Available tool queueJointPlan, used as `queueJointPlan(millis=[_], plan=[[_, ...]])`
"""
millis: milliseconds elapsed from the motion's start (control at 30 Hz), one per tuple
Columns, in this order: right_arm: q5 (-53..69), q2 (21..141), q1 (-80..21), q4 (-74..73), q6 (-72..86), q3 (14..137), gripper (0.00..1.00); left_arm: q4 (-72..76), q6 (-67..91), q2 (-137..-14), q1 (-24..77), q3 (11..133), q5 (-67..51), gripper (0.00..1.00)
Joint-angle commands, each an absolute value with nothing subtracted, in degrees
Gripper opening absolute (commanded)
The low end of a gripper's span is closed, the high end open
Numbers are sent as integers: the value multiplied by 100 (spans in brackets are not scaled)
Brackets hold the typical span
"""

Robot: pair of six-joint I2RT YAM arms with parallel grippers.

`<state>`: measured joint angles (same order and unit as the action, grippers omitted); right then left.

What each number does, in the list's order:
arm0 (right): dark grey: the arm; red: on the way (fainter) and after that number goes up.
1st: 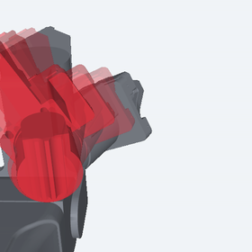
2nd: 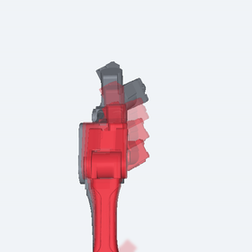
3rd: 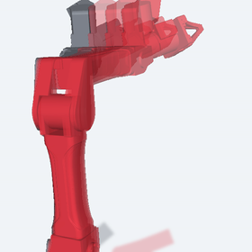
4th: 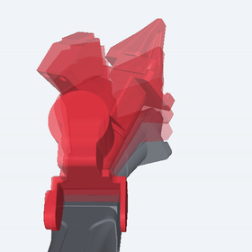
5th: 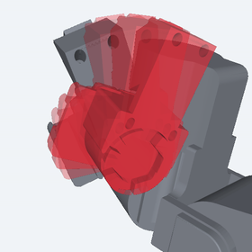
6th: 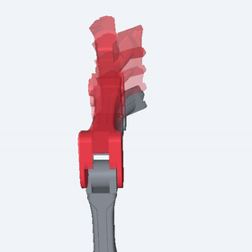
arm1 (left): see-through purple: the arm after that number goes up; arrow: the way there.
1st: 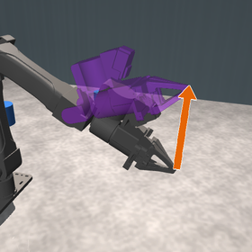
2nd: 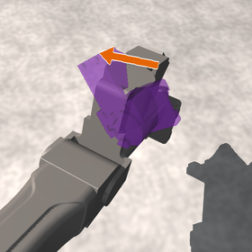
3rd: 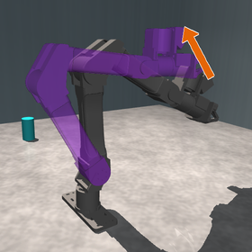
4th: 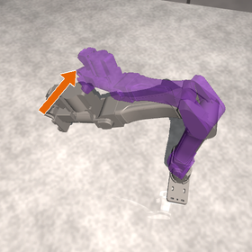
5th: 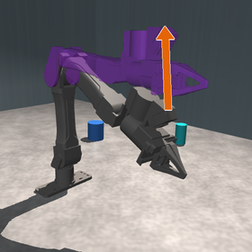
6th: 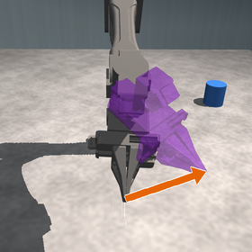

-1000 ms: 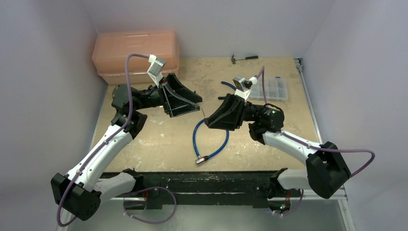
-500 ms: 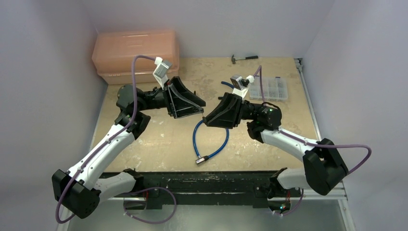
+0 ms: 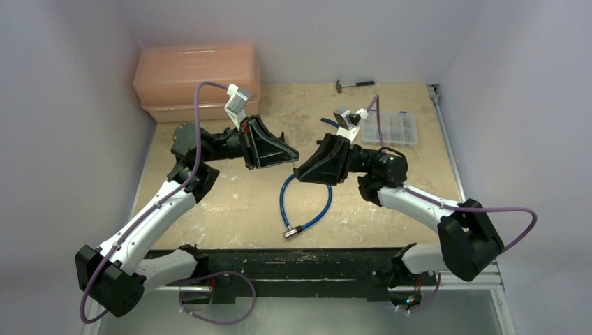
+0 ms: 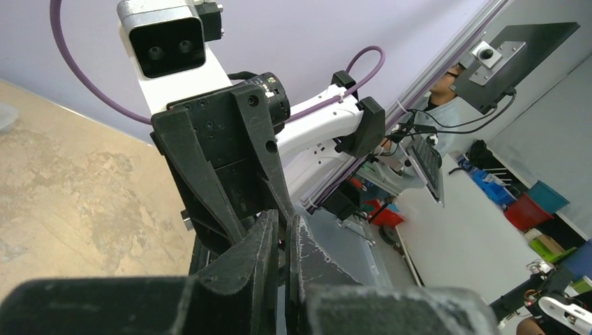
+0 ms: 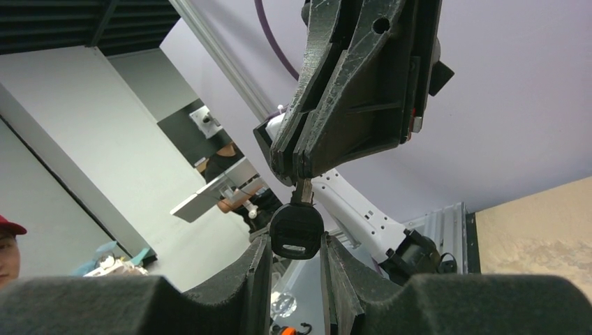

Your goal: Unlock with the key

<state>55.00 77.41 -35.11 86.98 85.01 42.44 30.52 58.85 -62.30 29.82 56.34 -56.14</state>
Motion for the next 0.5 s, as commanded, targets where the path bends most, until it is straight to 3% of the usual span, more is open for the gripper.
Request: queueJointPlan(millis=[0, 100, 167, 233, 367, 467], plan=[[5351, 7682, -3502, 9366, 8471, 4493, 0, 2745, 5489, -6180, 3022, 5658, -5354, 0], [5353, 7638, -3502, 9169, 8340, 4475, 0, 2487, 5325, -6155, 3023, 5691, -5167, 0], [5373, 7548, -3499, 8874, 8129, 4446, 19, 2164, 5149, -6152, 3018, 5768, -5021, 0], [5394, 7388, -3498, 8524, 7863, 4398, 49, 1885, 4975, -6145, 3023, 5840, -4879, 0], [5384, 7025, -3489, 7504, 7173, 4321, 73, 1502, 4748, -6094, 3023, 5902, -4557, 0], [5339, 6720, -3489, 6589, 6634, 4302, 82, 1468, 4730, -6084, 3022, 5898, -4413, 0]])
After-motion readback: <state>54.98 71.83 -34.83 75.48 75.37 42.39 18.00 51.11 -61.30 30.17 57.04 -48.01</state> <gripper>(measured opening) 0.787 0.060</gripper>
